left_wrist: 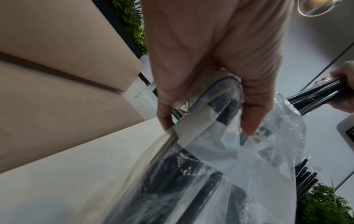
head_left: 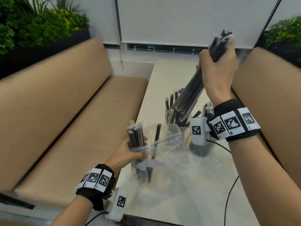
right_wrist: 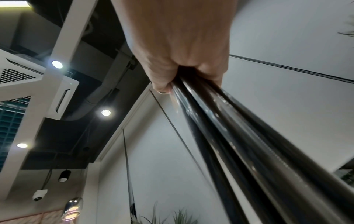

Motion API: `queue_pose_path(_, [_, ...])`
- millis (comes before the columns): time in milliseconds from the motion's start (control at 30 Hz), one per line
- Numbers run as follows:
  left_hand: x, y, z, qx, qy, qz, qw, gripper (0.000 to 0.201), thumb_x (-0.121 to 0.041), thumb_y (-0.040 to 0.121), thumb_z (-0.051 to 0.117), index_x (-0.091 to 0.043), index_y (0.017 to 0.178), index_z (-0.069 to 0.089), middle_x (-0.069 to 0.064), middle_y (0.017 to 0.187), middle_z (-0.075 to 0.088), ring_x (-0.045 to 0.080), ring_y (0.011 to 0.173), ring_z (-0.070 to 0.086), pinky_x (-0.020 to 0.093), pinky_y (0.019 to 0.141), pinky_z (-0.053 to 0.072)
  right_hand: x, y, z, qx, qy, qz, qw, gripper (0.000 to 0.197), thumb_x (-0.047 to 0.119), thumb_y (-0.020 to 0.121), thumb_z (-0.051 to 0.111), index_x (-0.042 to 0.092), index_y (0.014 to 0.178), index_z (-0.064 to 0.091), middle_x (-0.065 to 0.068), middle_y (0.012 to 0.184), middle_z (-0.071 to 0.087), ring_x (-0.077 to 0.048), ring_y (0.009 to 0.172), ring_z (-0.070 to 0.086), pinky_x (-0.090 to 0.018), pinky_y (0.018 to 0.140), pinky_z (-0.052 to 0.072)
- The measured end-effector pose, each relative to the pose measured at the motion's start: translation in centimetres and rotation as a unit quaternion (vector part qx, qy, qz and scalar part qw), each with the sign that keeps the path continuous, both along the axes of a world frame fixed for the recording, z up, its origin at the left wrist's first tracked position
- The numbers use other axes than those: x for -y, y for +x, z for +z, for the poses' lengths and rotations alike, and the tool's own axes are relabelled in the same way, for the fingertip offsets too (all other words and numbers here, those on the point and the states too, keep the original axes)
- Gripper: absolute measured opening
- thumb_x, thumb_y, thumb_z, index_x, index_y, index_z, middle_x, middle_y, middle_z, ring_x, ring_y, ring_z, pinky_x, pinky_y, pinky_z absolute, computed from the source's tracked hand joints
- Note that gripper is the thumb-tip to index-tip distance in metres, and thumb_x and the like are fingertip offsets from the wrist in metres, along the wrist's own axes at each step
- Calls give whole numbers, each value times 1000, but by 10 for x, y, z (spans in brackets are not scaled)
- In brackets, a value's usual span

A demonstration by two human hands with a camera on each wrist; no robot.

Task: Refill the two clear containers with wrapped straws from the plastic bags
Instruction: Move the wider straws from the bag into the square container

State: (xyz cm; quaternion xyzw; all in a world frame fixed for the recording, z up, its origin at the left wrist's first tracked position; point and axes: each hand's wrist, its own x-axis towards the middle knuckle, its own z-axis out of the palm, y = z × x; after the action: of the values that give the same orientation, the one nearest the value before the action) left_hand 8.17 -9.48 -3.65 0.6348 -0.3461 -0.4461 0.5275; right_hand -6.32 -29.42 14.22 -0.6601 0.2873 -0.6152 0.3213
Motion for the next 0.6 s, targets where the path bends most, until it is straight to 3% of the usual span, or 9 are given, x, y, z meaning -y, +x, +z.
queue_pose_path(167, [2,6,-4,-4,-2,-8,1000,54,-4,60,73,-12,112,64,4,95,68,3,74,67,16,61,52,10,5,12,-12,-8,-33,999,20,13,82,56,8,94,42,-13,77,59,-23,60,60,-23,55,51])
queue_pose_path(300, [3,9,-7,-10,-3,-8,1000,55,-4,60,75,-14,112,64,1,95,69,4,77,68,15,64,51,19,1,23,-18,-32,-60,998,21,19,79,56,11,92,41,-6,75,53,-40,70,61,-42,63,53])
queue_pose_path(400, [4,10,-8,-12,-4,-8,1000,55,-4,60,74,-14,112,64,2,95,69,5,79,68,16,64,52,25,10,14,-83,-19,-46,995,22,20,80,57,12,94,43,4,72,53,-33,72,63,-45,68,54])
queue_pose_path(500, [5,10,-8,-14,-6,-12,1000,55,-4,60,75,-13,113,64,4,99,69,10,85,67,17,67,53,26,26,-1,-113,11,-17,993,22,18,80,59,11,95,44,-4,82,59,-39,82,67,-48,72,55])
queue_pose_path(600, [6,9,-7,-16,-8,-10,1000,56,-4,59,75,-12,114,64,3,99,70,10,85,68,15,67,52,29,37,-16,-109,44,-6,993,23,16,80,59,10,95,42,-5,79,56,-43,81,65,-48,68,56])
